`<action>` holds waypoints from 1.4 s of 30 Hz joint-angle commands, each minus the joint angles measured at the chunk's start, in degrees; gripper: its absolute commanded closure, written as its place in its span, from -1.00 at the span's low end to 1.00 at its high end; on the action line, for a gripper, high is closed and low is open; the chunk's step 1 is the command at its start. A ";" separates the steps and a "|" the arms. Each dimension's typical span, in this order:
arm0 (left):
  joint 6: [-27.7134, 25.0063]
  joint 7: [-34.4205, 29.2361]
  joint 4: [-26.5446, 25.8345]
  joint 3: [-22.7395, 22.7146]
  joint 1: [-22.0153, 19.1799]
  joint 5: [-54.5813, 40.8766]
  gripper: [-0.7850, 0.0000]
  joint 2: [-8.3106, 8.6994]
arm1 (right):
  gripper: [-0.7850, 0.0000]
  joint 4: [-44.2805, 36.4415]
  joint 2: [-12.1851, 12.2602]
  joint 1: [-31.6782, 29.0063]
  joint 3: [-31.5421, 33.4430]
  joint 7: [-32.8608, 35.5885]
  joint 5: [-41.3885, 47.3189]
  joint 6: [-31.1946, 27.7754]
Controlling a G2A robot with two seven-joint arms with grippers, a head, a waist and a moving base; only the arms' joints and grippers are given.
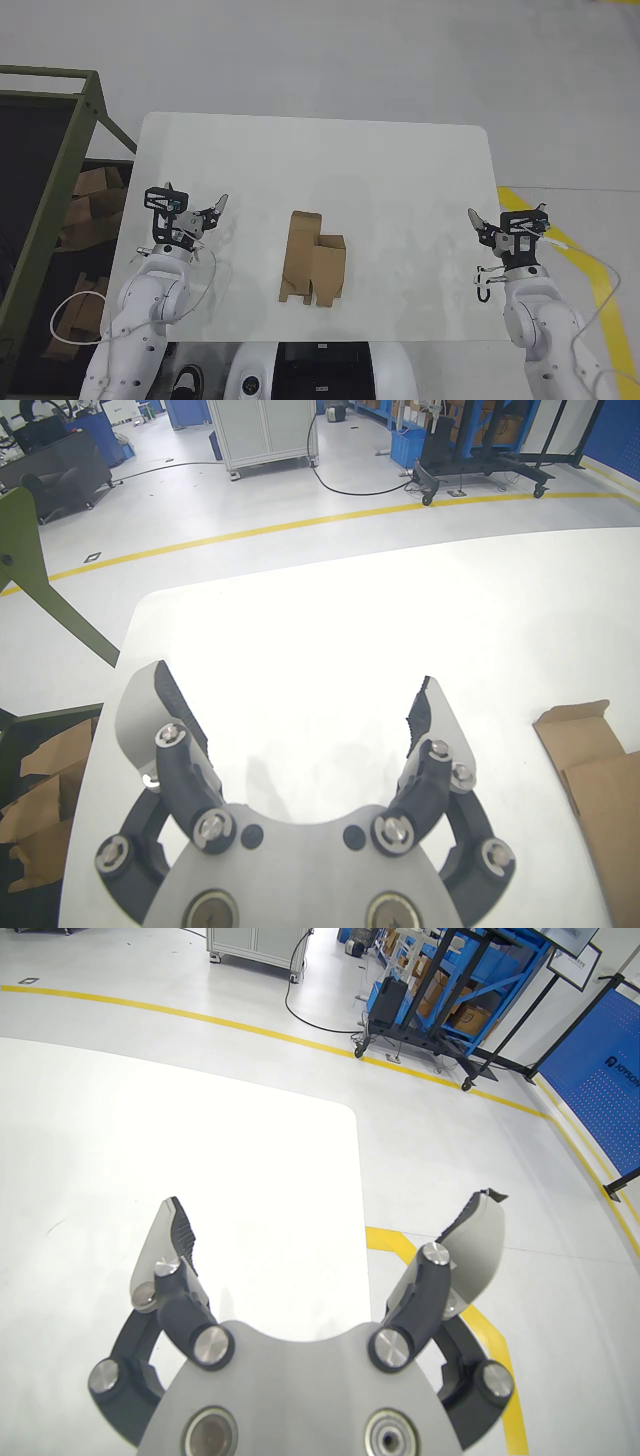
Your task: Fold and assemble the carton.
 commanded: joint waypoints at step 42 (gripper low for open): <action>-14.97 -10.41 -9.72 -8.00 7.72 -16.34 -1.00 0.14 | -1.00 -1.19 -0.35 1.91 -2.05 4.14 0.38 -1.52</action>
